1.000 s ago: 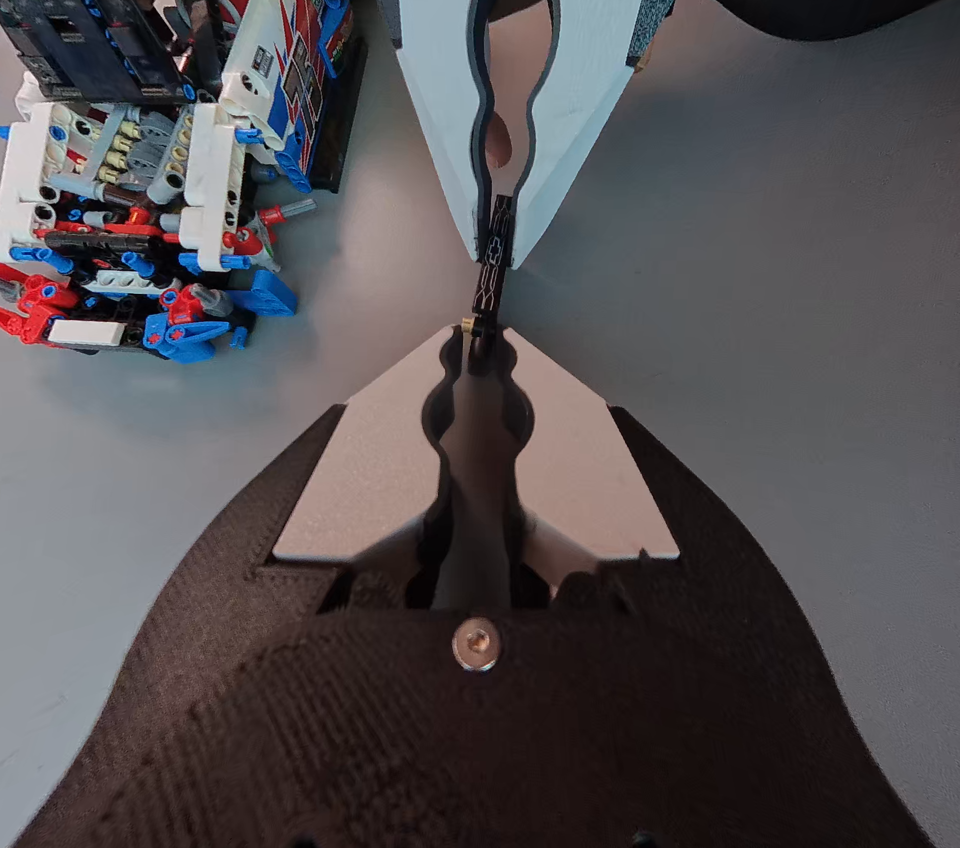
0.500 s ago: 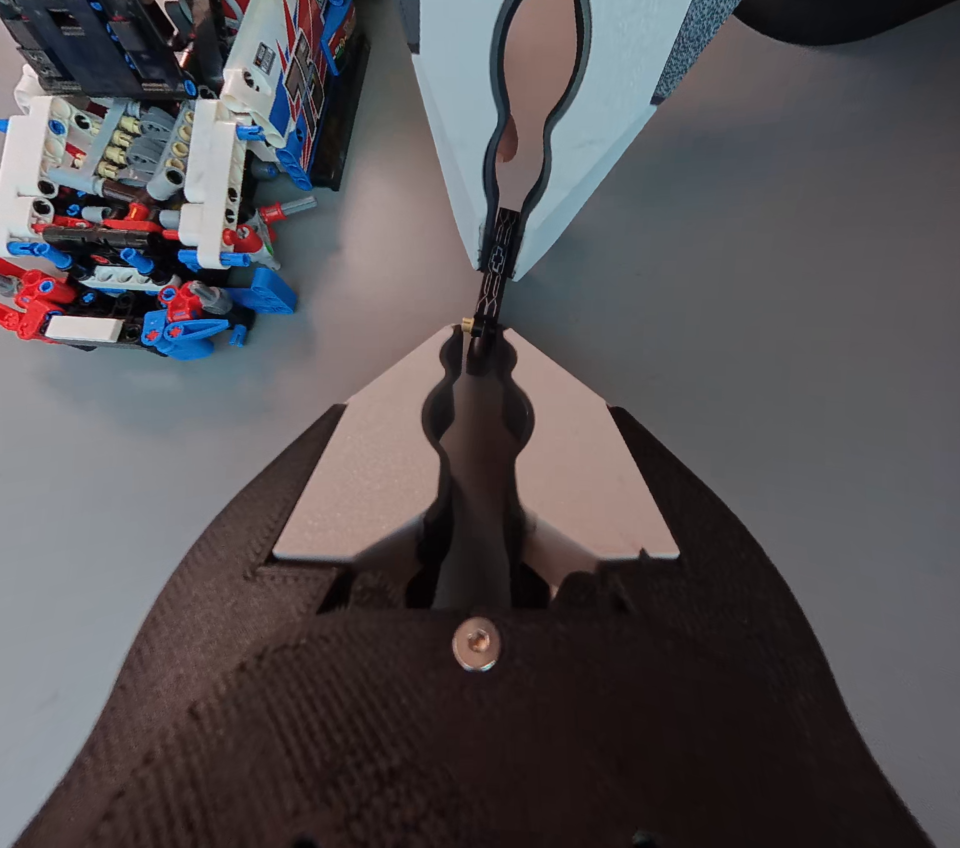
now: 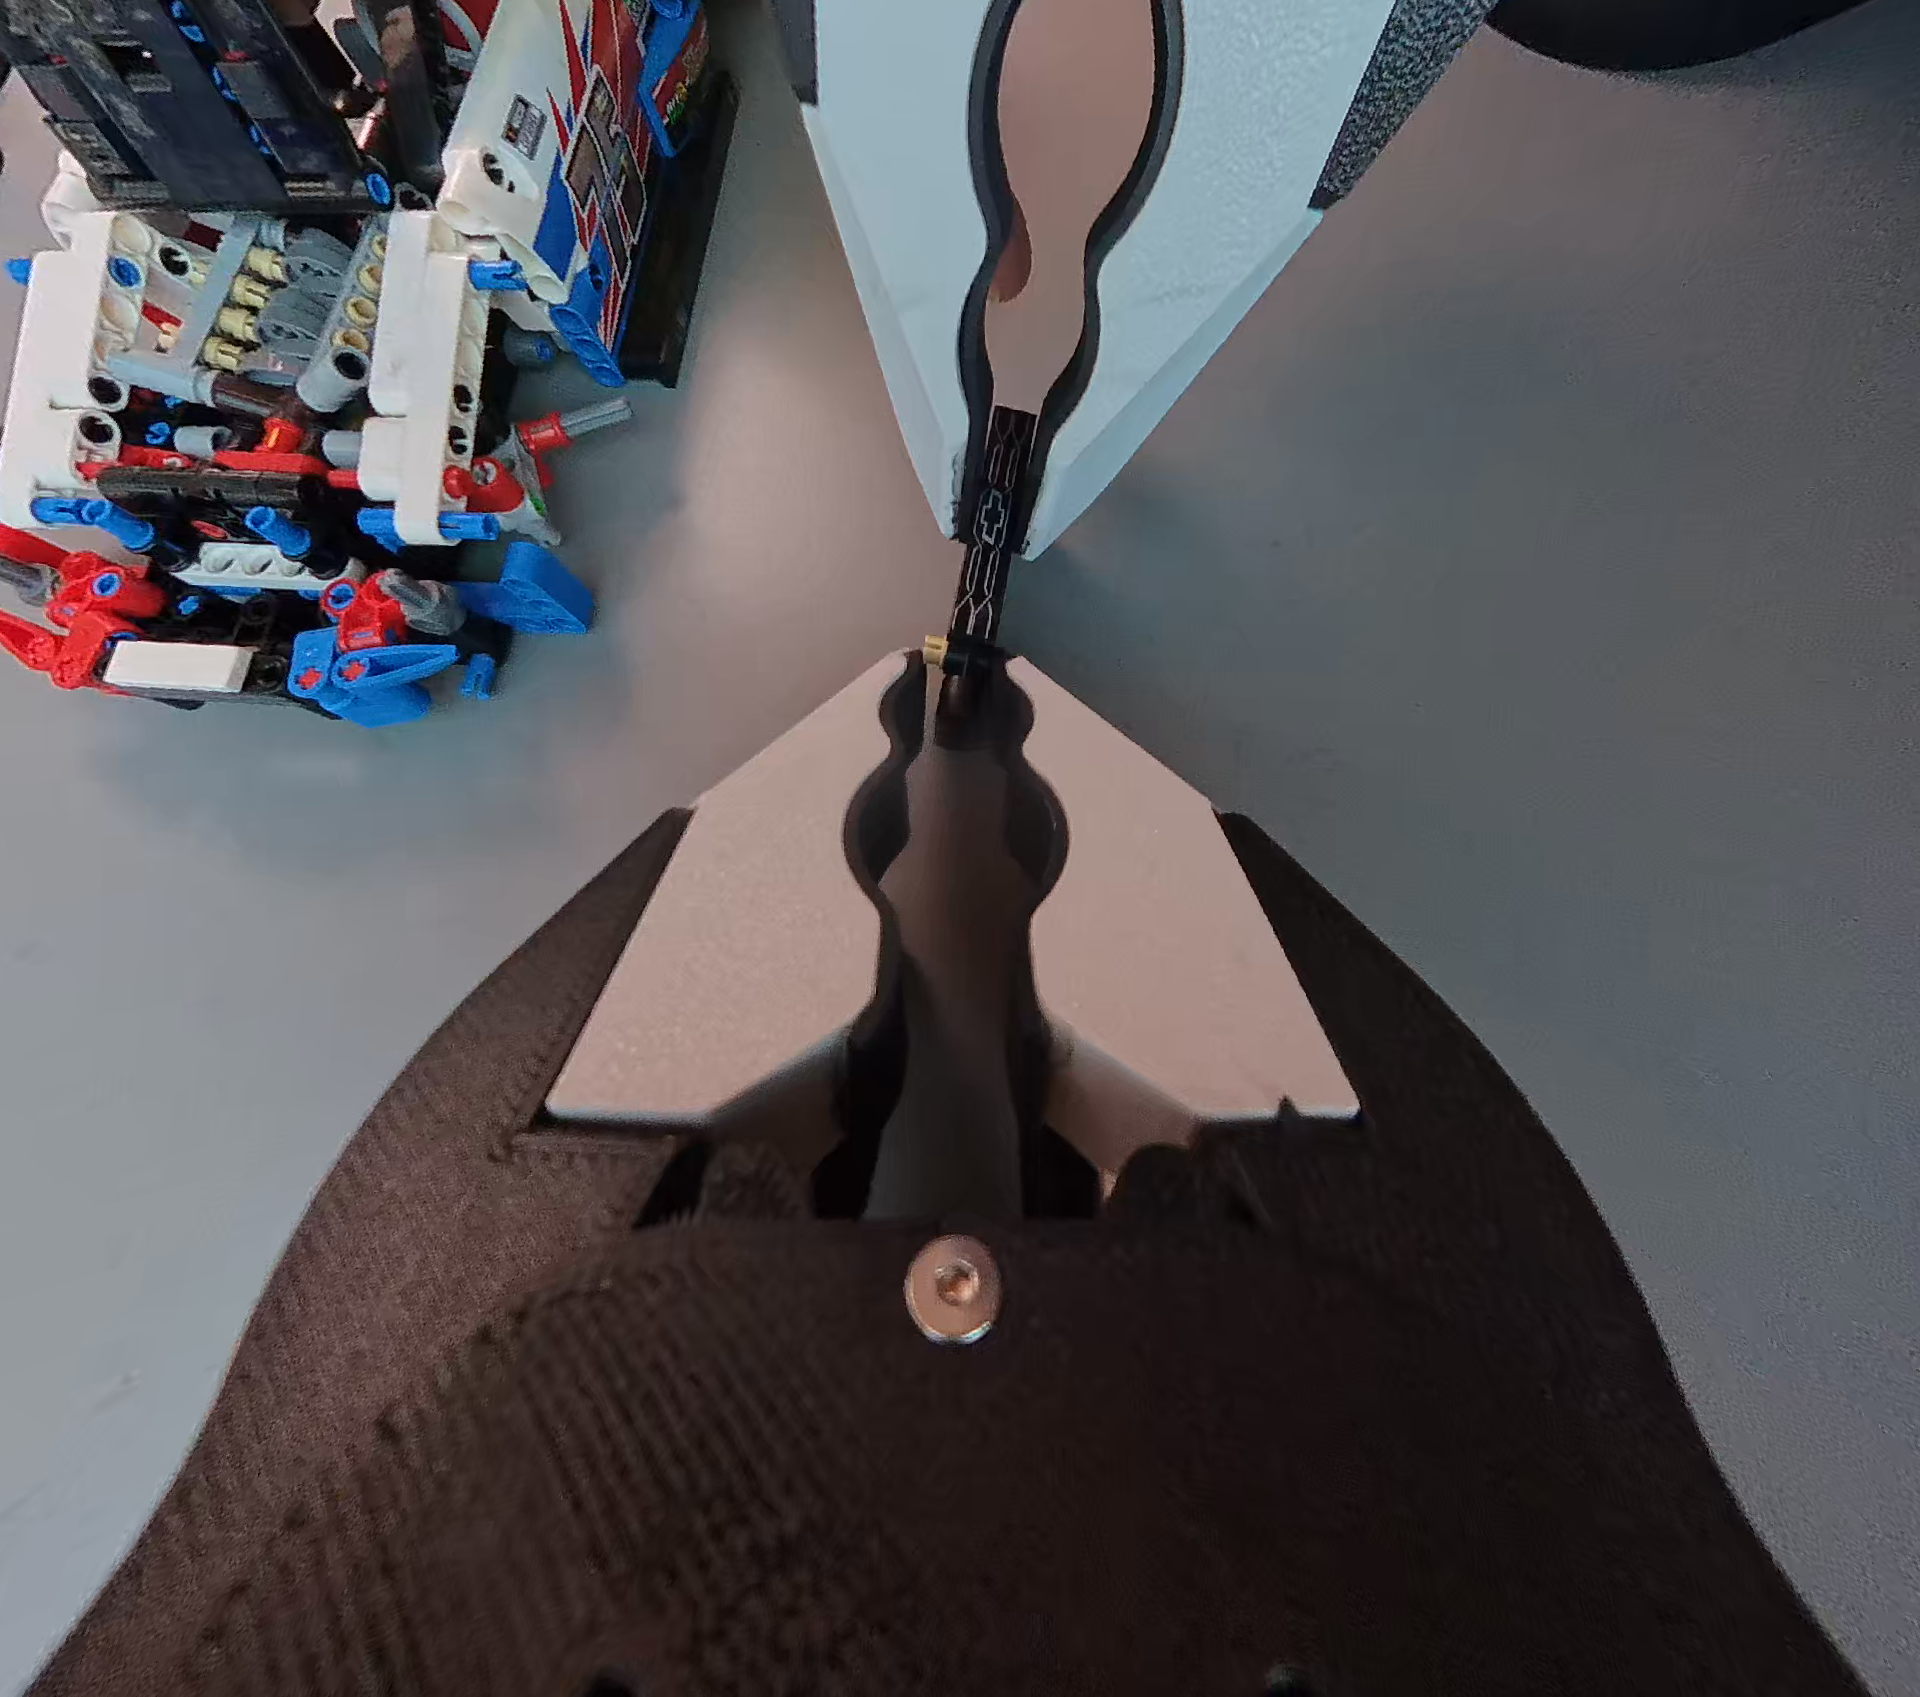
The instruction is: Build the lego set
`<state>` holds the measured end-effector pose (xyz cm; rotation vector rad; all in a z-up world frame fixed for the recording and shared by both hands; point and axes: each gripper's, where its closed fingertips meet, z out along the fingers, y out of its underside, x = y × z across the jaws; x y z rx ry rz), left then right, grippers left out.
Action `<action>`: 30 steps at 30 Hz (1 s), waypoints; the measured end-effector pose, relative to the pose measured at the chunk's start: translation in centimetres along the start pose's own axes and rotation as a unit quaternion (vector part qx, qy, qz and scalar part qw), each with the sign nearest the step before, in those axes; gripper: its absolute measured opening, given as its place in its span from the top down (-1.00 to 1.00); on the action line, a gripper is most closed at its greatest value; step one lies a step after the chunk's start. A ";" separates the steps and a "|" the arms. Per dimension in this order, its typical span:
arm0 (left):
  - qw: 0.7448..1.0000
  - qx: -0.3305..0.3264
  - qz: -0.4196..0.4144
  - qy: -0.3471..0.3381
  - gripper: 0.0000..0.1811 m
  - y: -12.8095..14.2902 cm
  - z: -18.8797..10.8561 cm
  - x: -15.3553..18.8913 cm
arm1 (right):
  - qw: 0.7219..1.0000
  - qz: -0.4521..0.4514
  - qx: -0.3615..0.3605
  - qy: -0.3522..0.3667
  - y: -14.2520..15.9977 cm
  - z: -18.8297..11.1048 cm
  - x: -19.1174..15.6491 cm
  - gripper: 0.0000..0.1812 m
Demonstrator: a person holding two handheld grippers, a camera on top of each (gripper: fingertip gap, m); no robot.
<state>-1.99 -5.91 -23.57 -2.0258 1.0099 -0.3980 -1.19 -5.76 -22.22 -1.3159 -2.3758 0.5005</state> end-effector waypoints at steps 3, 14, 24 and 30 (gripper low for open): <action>1.000 0.000 0.001 -0.001 0.89 0.0 0.0 0.0 | 1.000 0.004 -0.003 -0.001 0.2 0.3 0.0 0.95; 1.000 0.019 -0.003 0.005 0.79 -0.2 -0.6 -0.1 | 1.000 0.010 0.006 0.004 0.2 0.4 0.1 0.95; 0.999 0.029 0.020 0.002 0.89 -0.7 -0.5 0.1 | 1.000 -0.004 0.023 0.000 0.1 0.4 0.0 0.95; 0.999 0.028 0.018 0.005 0.89 -0.7 -0.5 0.1 | 0.999 0.004 0.040 -0.008 0.0 0.4 -0.1 0.95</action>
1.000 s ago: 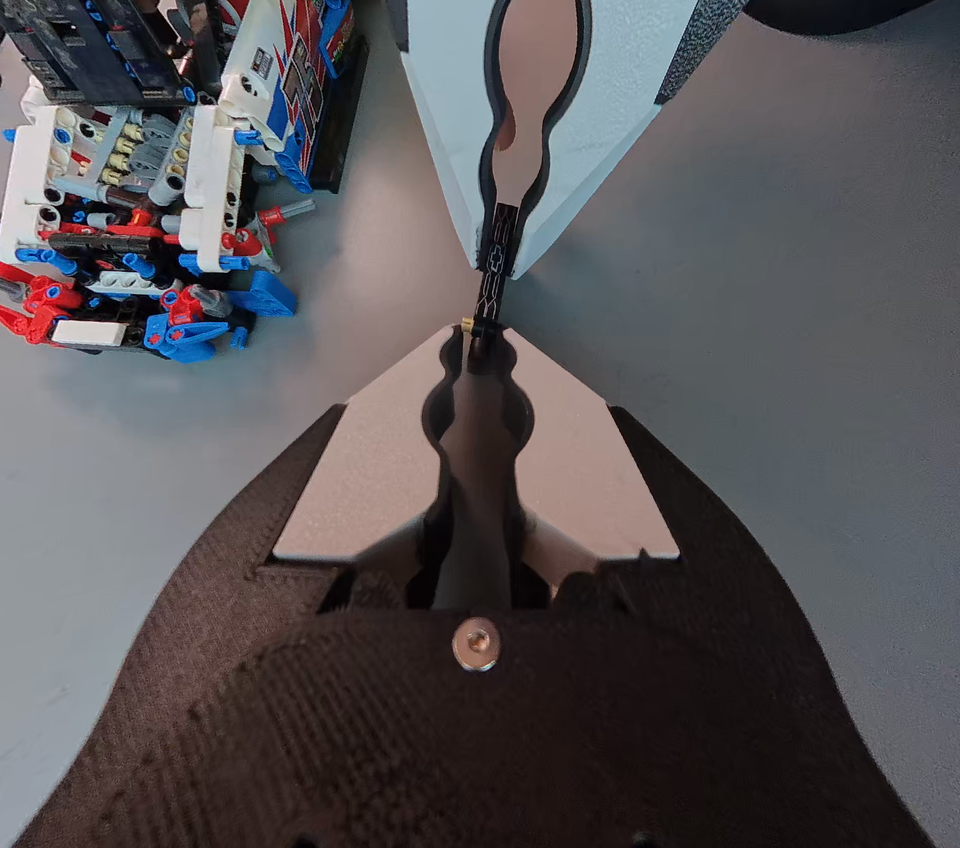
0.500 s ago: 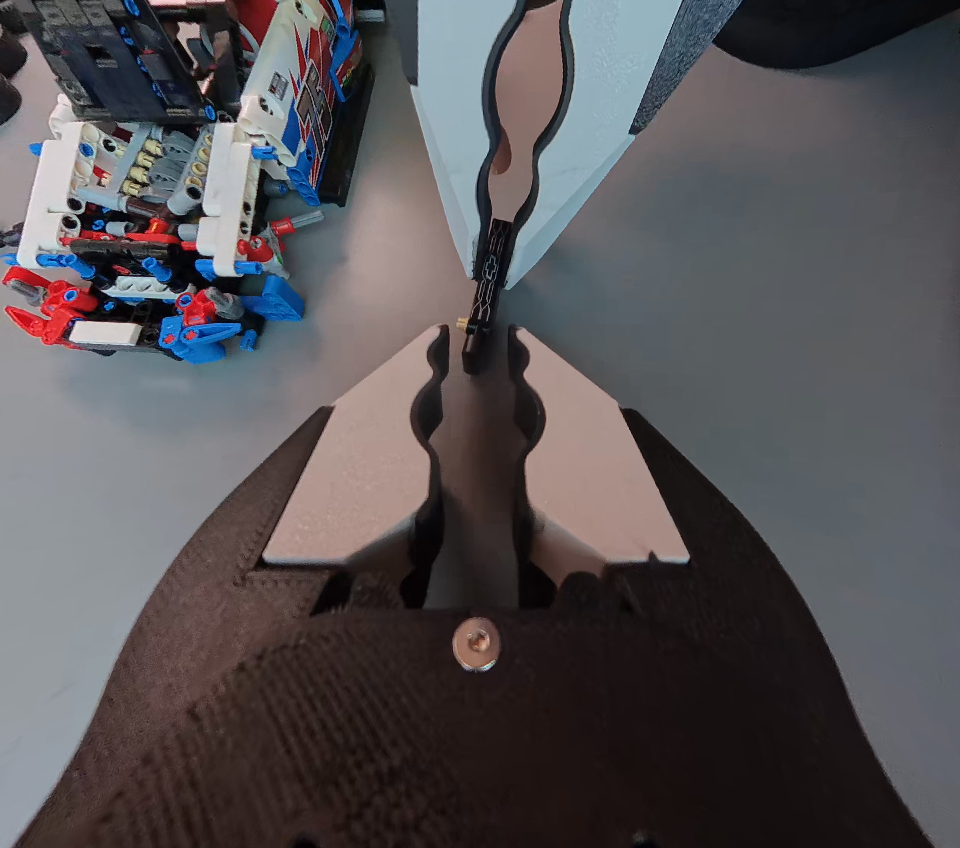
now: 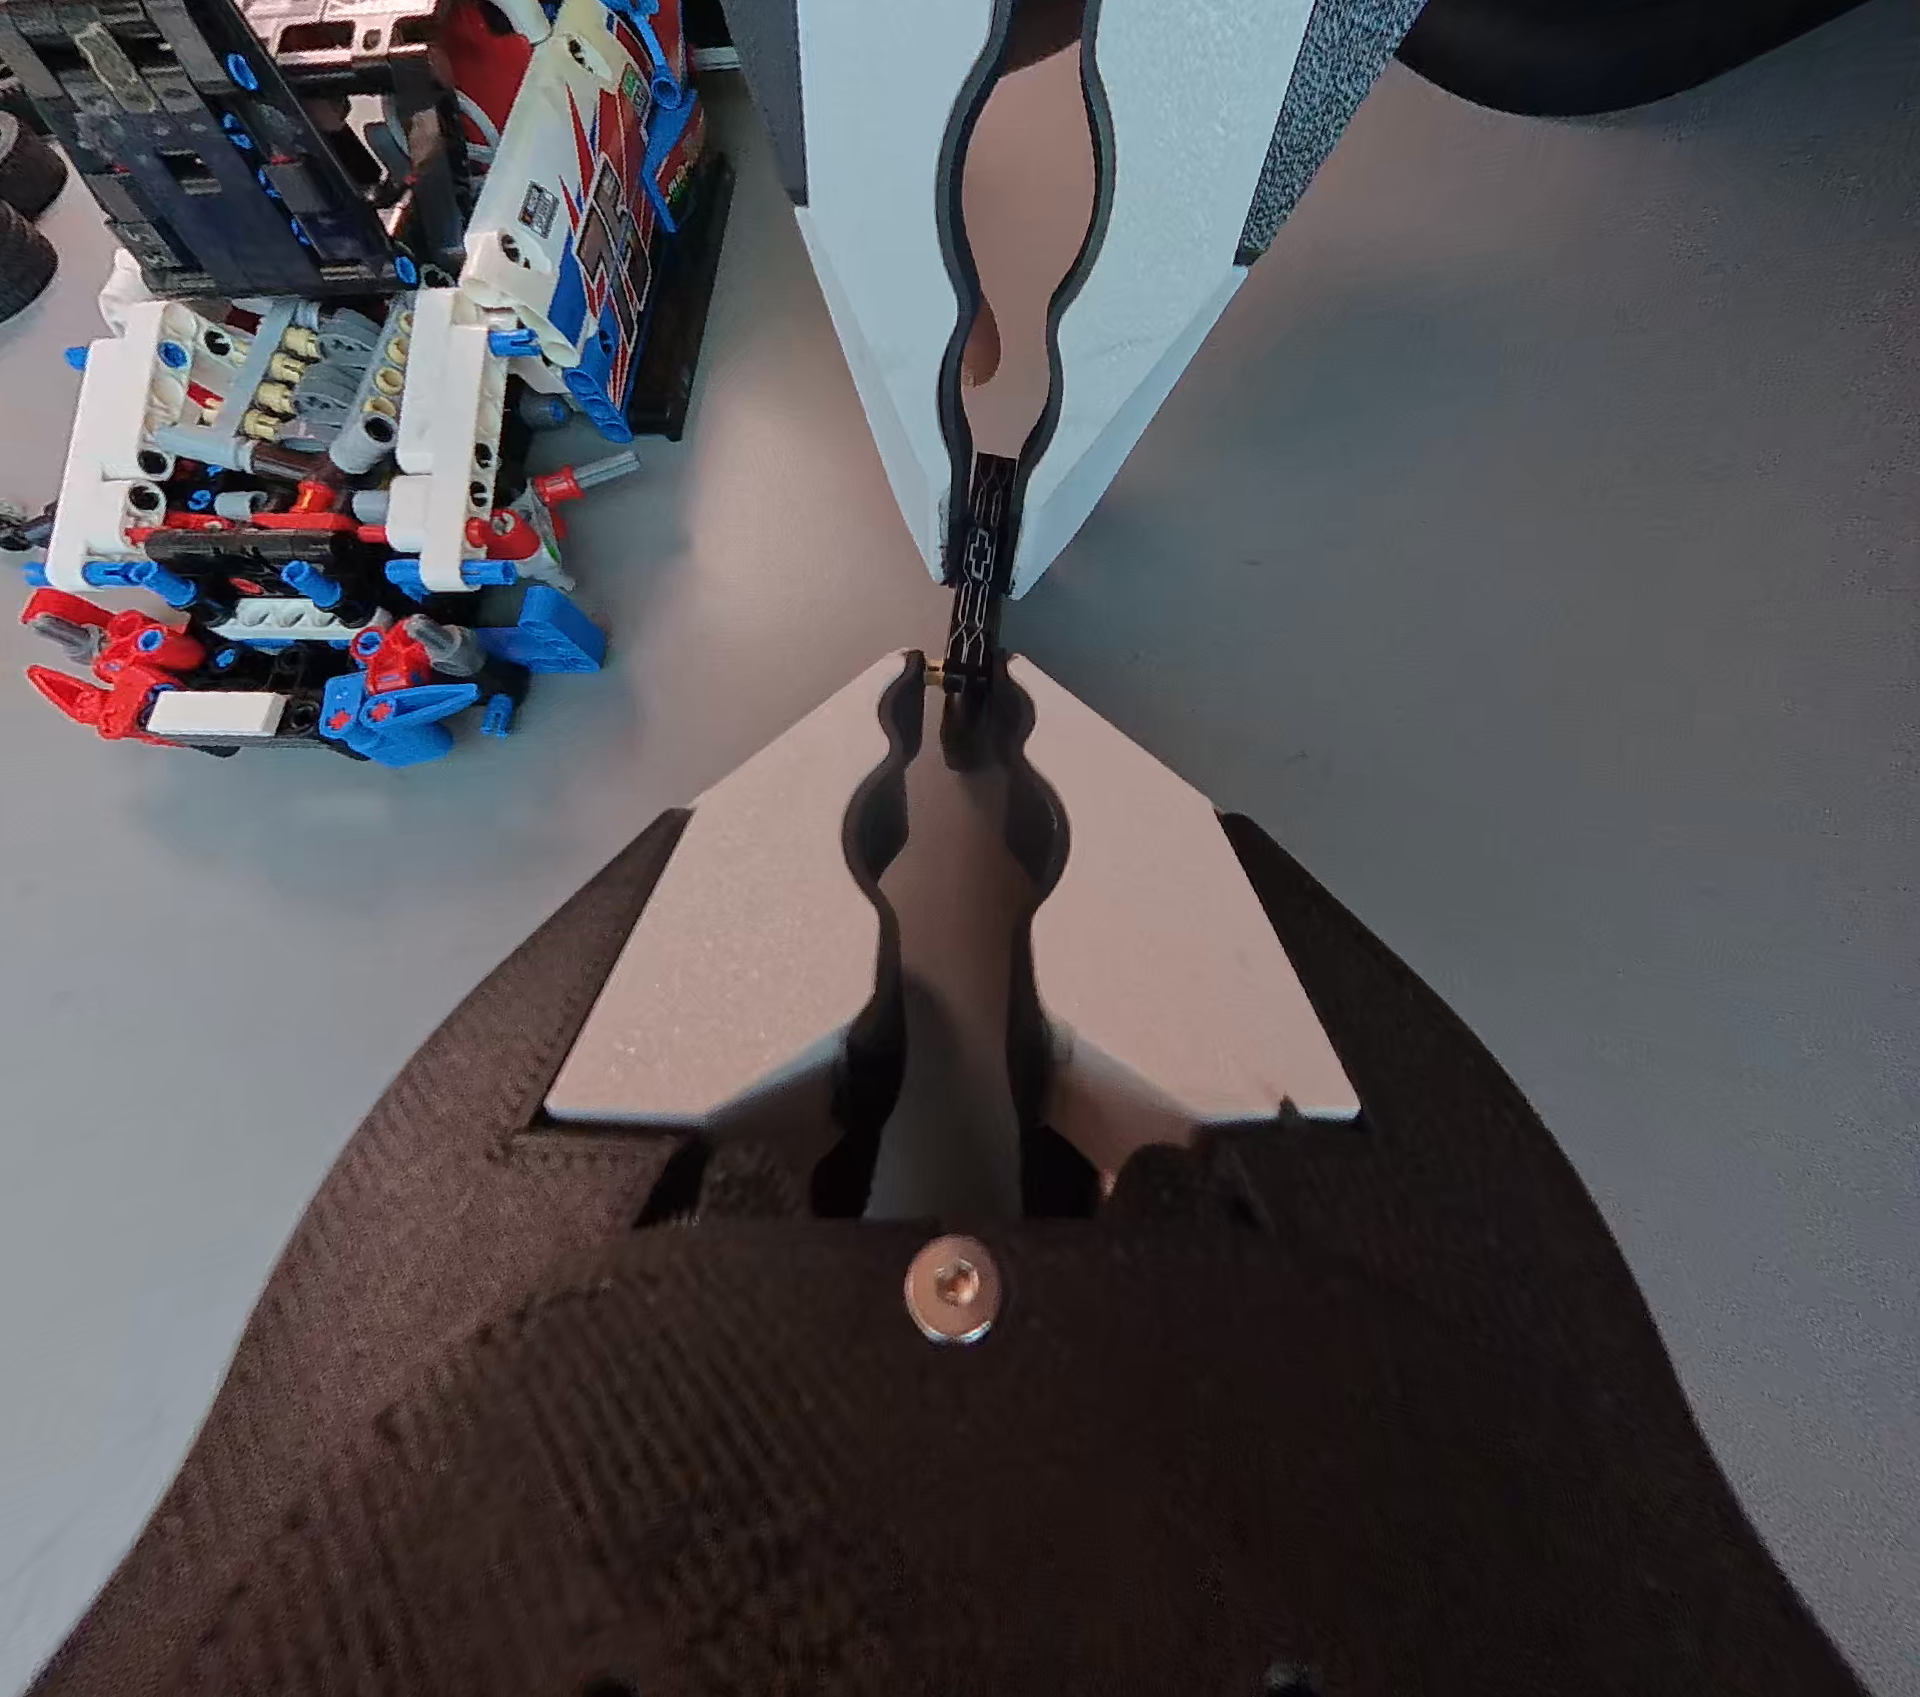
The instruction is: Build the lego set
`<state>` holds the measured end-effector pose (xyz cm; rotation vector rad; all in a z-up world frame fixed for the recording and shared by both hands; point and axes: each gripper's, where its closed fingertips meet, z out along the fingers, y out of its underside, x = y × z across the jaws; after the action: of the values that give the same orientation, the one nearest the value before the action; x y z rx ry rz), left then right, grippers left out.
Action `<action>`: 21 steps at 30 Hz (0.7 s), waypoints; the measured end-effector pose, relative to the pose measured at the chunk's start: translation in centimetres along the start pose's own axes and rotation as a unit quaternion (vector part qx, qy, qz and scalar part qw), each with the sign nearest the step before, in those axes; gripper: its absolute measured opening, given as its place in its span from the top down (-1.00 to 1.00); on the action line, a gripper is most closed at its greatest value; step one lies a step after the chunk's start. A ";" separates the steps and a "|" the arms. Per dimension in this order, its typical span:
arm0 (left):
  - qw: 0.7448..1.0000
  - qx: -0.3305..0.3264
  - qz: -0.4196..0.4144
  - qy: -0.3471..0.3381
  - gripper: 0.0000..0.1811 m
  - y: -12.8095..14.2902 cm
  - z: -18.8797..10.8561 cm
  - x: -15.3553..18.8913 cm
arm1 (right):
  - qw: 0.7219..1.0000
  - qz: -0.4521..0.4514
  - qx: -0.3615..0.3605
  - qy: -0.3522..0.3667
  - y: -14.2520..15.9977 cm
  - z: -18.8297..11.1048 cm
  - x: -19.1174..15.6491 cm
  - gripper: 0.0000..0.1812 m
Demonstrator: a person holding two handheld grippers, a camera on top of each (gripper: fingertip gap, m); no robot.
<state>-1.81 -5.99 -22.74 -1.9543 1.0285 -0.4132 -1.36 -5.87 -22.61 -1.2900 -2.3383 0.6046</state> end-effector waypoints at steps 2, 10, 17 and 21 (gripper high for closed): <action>1.000 0.000 0.000 0.000 0.89 0.0 0.0 0.0 | 1.000 0.006 0.008 -0.003 0.0 0.0 0.0 0.93; 1.000 0.000 -0.001 0.001 0.89 0.0 0.0 0.0 | 0.999 0.017 0.044 -0.015 -0.2 -0.8 0.0 0.85; 1.000 0.000 -0.002 0.001 0.89 0.0 0.0 0.0 | 0.999 0.001 0.045 -0.005 -0.1 -0.7 -0.1 0.87; 1.000 -0.001 -0.006 -0.003 0.89 0.1 0.0 -0.2 | 1.000 -0.017 0.016 0.018 0.1 -1.8 -0.8 0.90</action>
<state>-1.95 -5.89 -22.76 -1.9625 1.0143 -0.4119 0.06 -6.21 -21.22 -1.2335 -2.3072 0.6016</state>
